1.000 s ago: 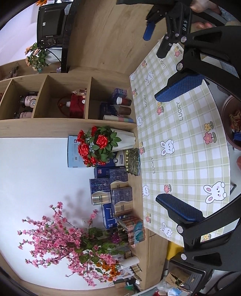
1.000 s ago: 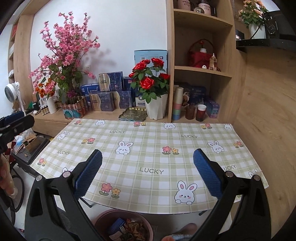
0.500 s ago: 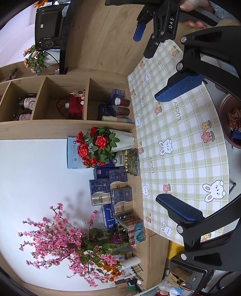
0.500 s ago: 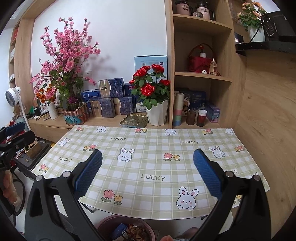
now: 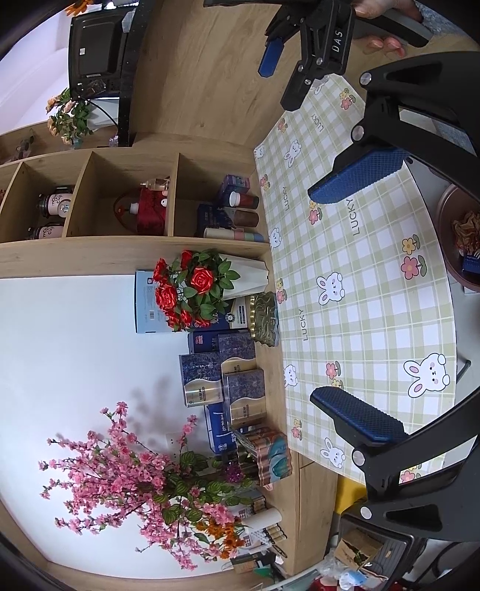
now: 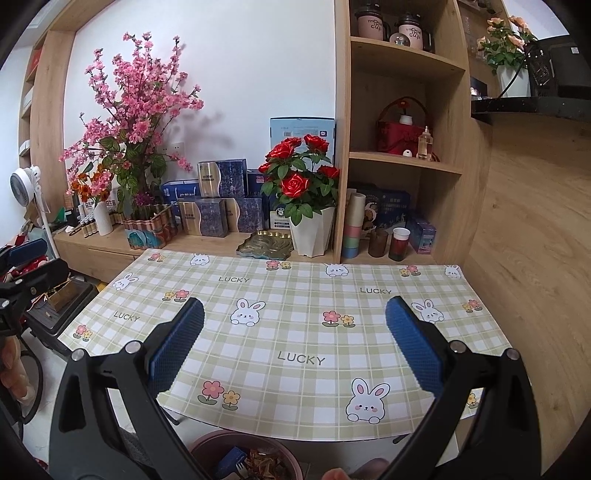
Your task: Collect trash
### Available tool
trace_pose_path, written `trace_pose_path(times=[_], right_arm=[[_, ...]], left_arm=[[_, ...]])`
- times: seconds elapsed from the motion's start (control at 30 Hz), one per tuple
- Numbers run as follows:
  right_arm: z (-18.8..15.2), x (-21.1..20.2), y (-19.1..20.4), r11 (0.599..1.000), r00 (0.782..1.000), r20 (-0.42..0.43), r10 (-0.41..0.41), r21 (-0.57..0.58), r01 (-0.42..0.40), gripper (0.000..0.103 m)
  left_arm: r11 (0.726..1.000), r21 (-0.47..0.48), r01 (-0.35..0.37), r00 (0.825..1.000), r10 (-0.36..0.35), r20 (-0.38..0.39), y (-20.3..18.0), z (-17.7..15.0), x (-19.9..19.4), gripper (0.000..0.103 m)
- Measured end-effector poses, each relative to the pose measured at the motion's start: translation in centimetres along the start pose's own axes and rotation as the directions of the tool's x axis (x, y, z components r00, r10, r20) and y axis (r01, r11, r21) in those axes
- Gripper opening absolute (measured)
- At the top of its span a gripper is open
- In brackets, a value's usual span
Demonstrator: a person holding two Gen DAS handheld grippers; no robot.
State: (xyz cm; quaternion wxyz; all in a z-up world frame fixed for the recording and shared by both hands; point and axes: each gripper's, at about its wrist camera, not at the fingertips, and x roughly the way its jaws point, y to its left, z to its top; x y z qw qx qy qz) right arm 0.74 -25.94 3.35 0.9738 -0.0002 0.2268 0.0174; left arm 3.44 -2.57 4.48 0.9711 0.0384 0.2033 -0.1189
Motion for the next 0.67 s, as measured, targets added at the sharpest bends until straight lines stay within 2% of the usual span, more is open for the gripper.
trace_pose_path(times=[0.67], right_arm=[[-0.18,0.05,-0.26,1.0,1.0,-0.007,0.004,0.001,-0.004,0.097]], left_arm=[[0.999,0.03,0.014,1.0,-0.014,0.002,-0.41,-0.02,-0.18,0.097]])
